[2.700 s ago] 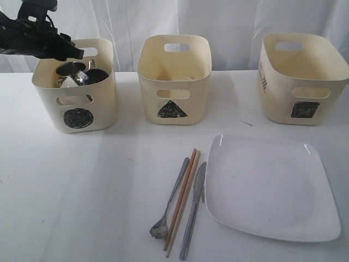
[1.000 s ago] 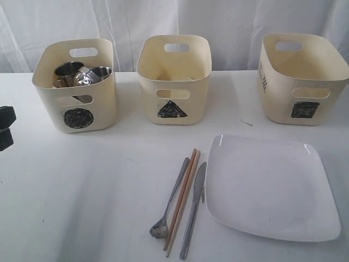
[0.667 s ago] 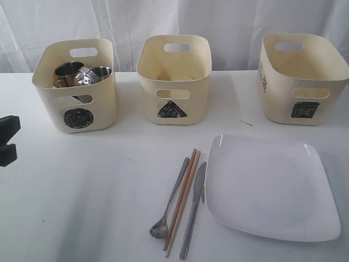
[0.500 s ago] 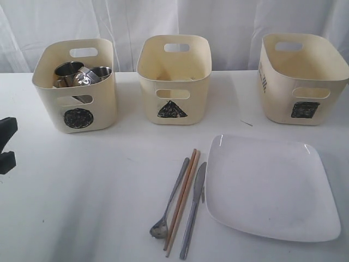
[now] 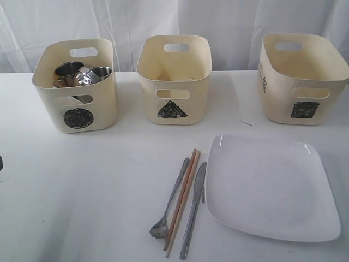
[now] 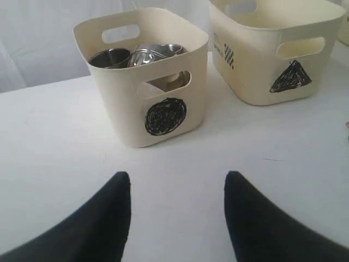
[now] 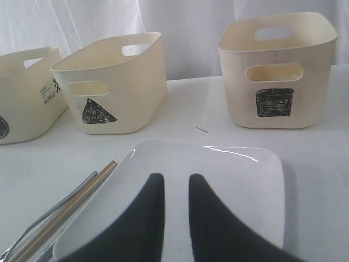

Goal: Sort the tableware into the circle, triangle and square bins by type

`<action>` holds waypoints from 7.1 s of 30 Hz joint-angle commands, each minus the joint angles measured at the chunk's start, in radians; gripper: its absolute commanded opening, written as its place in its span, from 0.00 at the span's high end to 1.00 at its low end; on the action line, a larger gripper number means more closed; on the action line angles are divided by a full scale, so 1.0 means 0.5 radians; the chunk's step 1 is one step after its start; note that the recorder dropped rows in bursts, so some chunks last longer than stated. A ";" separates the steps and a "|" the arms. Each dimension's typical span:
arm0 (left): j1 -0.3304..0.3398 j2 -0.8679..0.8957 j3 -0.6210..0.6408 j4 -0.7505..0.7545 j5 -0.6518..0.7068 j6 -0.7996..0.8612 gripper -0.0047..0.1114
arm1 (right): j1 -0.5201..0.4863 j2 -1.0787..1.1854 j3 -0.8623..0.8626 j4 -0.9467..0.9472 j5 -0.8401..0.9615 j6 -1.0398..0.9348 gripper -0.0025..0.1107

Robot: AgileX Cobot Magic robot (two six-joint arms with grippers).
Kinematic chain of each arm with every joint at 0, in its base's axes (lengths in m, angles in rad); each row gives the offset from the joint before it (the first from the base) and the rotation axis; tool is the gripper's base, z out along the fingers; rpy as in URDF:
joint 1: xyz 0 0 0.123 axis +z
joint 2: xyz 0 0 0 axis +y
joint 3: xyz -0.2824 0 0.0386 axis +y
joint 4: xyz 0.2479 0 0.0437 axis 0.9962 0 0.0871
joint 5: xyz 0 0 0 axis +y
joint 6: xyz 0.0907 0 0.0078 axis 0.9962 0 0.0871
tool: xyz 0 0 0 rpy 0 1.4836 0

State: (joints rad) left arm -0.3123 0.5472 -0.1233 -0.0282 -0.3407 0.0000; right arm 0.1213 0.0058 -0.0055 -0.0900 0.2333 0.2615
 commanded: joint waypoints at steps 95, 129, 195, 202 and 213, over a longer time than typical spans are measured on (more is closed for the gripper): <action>1.096 -1.094 0.247 0.269 0.878 0.000 0.47 | -0.005 -0.012 0.011 -0.008 -0.007 0.066 0.84; 1.096 -1.094 0.247 0.269 0.878 0.000 0.47 | -0.005 -0.012 0.011 0.010 -0.872 0.703 0.84; 1.096 -1.094 0.247 0.269 0.878 0.000 0.47 | 0.884 3.508 -2.403 0.630 1.046 0.365 0.58; 1.096 -1.094 0.247 0.269 0.878 0.000 0.47 | 0.952 3.687 -2.403 0.626 1.041 0.436 0.58; 1.096 -1.094 0.247 0.269 0.878 0.000 0.47 | 0.952 3.741 -2.336 0.591 0.823 0.652 0.58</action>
State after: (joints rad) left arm 0.2340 0.0053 -0.0037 0.1162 0.1026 0.0000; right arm 0.5967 1.8772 -1.1824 0.2150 0.6736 0.5783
